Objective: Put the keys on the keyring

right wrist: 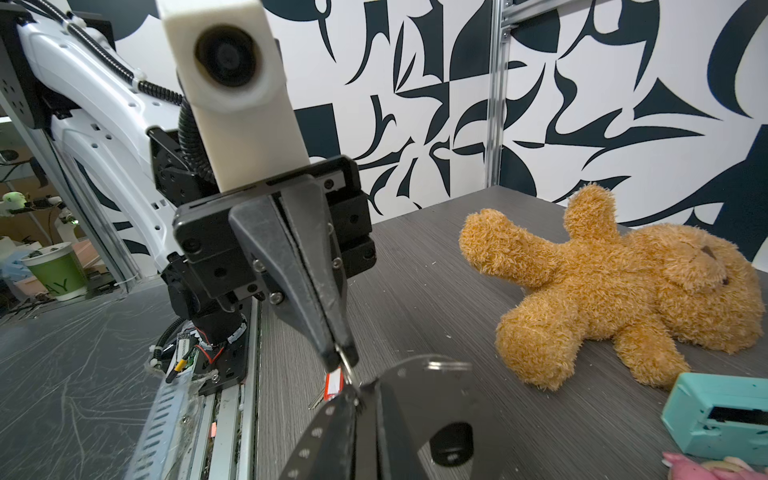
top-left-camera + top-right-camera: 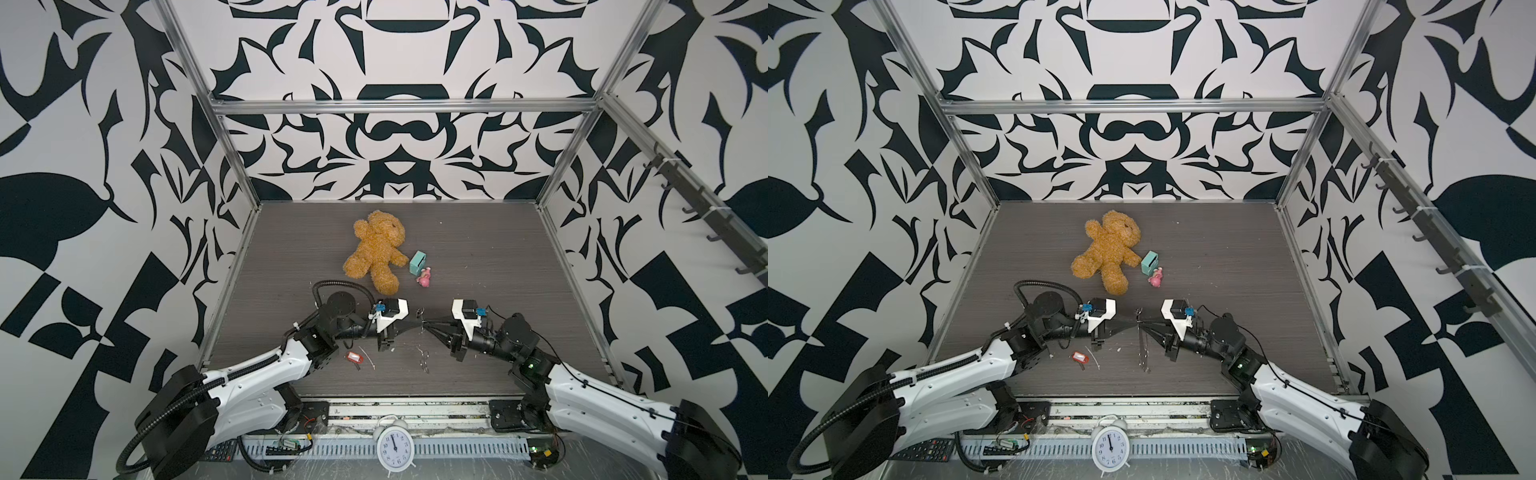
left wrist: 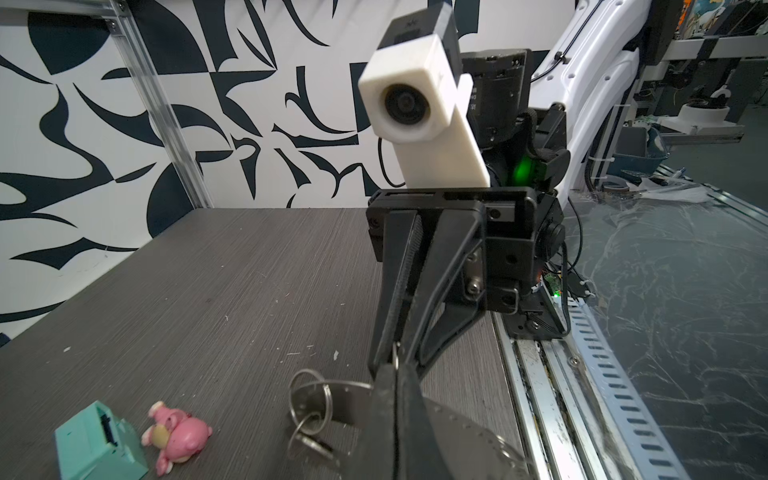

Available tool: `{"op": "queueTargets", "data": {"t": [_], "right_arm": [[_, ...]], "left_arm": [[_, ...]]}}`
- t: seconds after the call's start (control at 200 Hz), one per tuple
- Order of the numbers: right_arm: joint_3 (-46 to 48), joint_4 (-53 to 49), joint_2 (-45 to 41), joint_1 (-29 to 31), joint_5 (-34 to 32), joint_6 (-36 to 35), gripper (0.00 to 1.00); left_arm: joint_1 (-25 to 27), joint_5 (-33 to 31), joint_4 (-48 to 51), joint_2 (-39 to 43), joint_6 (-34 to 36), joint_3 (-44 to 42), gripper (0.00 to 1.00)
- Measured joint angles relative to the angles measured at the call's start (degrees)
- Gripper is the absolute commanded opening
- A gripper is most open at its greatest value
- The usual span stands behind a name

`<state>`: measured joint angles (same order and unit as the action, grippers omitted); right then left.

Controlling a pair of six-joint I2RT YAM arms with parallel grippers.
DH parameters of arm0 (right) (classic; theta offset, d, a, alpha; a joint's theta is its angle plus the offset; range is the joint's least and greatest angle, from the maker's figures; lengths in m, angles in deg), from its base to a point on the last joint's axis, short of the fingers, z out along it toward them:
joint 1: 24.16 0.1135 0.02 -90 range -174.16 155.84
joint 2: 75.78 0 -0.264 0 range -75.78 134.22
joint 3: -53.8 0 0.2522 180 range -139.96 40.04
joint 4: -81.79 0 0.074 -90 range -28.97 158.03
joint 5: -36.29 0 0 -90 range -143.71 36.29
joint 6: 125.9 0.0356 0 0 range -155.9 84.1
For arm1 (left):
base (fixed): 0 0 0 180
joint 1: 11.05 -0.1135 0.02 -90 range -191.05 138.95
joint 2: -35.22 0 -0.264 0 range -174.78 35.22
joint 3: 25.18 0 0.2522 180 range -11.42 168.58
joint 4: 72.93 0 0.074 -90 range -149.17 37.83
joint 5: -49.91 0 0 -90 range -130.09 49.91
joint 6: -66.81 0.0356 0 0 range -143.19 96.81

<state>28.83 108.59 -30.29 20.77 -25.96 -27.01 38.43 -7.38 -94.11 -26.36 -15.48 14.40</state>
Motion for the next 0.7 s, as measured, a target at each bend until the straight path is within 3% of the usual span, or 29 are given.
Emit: {"op": "queueTargets", "data": {"t": [0.33, 0.575, 0.7], "right_arm": [[-0.09, -0.11, -0.02, 0.13, 0.81, 0.15, 0.00], [-0.09, -0.26, -0.07, 0.13, 0.52, 0.17, 0.00], [-0.09, -0.31, -0.09, 0.13, 0.26, 0.15, 0.00]], "left_arm": [[-0.20, 0.15, -0.42, -0.55, 0.00, 0.09, 0.00], [-0.24, 0.09, -0.46, -0.76, 0.02, 0.20, 0.00], [-0.24, -0.13, -0.46, -0.76, 0.15, 0.20, 0.07]]}}
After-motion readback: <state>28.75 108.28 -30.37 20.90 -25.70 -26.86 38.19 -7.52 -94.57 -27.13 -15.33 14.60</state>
